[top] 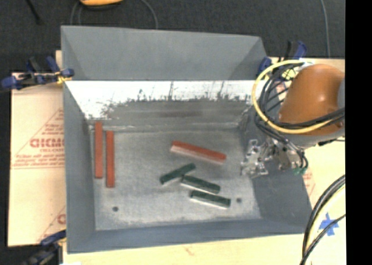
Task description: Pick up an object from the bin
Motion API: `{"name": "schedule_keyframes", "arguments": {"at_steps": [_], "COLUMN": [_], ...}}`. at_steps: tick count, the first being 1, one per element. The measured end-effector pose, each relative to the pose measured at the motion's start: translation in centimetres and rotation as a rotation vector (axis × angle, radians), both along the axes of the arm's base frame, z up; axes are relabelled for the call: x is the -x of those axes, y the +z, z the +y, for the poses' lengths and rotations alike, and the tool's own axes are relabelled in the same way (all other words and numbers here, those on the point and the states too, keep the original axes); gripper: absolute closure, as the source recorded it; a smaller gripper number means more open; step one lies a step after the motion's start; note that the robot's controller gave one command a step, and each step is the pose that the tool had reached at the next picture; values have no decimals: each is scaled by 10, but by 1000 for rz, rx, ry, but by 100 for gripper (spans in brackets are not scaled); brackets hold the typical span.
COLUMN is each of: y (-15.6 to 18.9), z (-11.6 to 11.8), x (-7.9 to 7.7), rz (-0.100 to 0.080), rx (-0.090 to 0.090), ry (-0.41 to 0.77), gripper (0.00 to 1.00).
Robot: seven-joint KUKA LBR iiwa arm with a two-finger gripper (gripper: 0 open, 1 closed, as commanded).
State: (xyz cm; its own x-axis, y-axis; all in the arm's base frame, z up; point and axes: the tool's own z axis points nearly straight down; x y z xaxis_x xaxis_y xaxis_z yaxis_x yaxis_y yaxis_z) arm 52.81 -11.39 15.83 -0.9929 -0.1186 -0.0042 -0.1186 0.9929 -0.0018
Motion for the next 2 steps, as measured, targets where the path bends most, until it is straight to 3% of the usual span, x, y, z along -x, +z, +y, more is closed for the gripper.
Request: {"name": "schedule_keyframes", "arguments": {"at_steps": [1,2], "y": [0,0], "z": [0,0], "x": [0,0], "rz": [0,0], "rx": [0,0], "ry": [0,1], "gripper": [0,0]}}
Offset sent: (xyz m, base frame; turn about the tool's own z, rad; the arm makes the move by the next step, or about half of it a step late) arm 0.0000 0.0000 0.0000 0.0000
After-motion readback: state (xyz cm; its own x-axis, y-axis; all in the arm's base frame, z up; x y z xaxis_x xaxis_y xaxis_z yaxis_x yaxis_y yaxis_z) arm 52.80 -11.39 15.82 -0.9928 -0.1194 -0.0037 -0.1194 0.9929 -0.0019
